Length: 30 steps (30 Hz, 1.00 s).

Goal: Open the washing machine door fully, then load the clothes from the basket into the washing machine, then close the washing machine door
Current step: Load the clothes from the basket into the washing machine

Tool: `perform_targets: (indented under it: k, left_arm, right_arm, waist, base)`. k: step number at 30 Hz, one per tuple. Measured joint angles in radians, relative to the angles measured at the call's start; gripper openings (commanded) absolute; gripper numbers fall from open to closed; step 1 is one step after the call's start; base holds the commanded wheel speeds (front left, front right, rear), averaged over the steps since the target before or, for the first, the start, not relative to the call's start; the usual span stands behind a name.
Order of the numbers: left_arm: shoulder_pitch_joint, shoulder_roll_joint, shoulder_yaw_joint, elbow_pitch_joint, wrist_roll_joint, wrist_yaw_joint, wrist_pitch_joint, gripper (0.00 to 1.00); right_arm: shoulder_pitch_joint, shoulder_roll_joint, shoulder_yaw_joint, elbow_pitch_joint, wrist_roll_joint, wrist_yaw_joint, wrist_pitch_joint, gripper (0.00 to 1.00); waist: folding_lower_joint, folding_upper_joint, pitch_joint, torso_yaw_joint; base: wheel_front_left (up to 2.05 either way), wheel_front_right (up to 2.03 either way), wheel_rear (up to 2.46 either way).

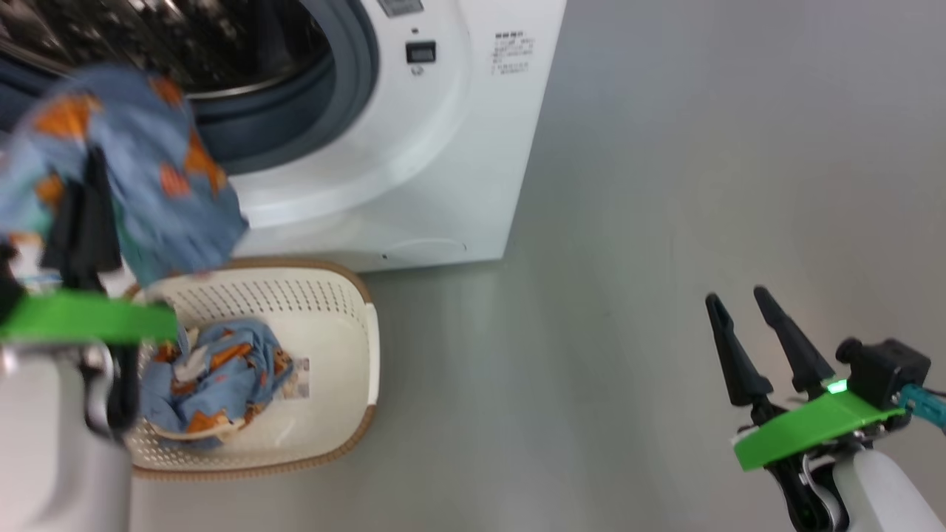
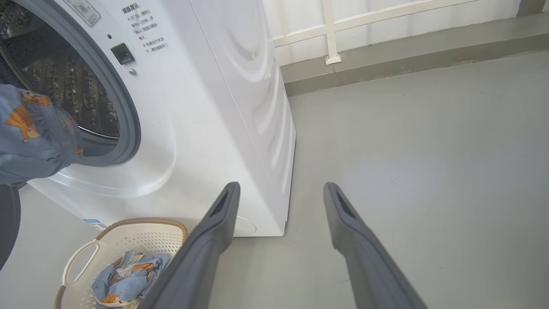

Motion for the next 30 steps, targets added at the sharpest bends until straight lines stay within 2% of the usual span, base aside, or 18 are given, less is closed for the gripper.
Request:
perform_targets:
  k: [8,14,18,23,24,25,30]
  left_arm:
    - [-0.343,0.058,-0.039,0.244,-0.025,0.000,-0.002,0.00]
    - [-0.499,0.098,-0.077,0.423,-0.030,0.000,-0.002,0.00]
    - [-0.582,0.112,-0.093,0.495,-0.029,0.000,-0.003,0.00]
    - [-0.666,0.159,-0.076,0.504,-0.001,0.000,-0.003,0.00]
    - [-0.681,0.164,-0.067,0.499,0.003,0.000,-0.003,0.35]
    - [-0.693,0.165,-0.059,0.496,0.014,0.000,-0.003,1.00]
    - [-0.712,0.168,-0.054,0.525,0.053,0.000,-0.003,1.00]
  right_arm:
    - [-0.082,0.032,0.016,-0.010,-0.005,0.000,0.000,1.00]
    - [-0.119,0.060,0.037,-0.013,-0.008,0.000,0.000,1.00]
    - [-0.135,0.067,0.045,-0.014,-0.008,0.000,0.000,1.00]
    - [-0.157,0.087,0.071,-0.016,-0.008,0.000,0.000,1.00]
    - [-0.157,0.087,0.071,-0.016,-0.007,0.000,0.000,1.00]
    - [-0.157,0.087,0.071,-0.016,-0.008,0.000,0.000,1.00]
    - [-0.157,0.089,0.074,-0.016,-0.007,0.000,0.000,1.00]
  waist:
    - [0.0000,0.0000,0.112,-0.029]
    - [0.0000,0.0000,0.176,-0.071]
    - [0.0000,0.0000,0.203,-0.108]
    - [0.0000,-0.0001,0.229,-0.150]
    - [0.0000,0.0000,0.234,-0.157]
    - [0.0001,0.0000,0.239,-0.162]
    - [0.0000,0.0000,0.256,-0.182]
  base:
    - [0.00,0.00,0.00]
    - [0.00,0.00,0.00]
    - [0.00,0.00,0.00]
    - [0.00,0.00,0.00]
    - [0.00,0.00,0.00]
    - [0.00,0.00,0.00]
    - [0.00,0.00,0.00]
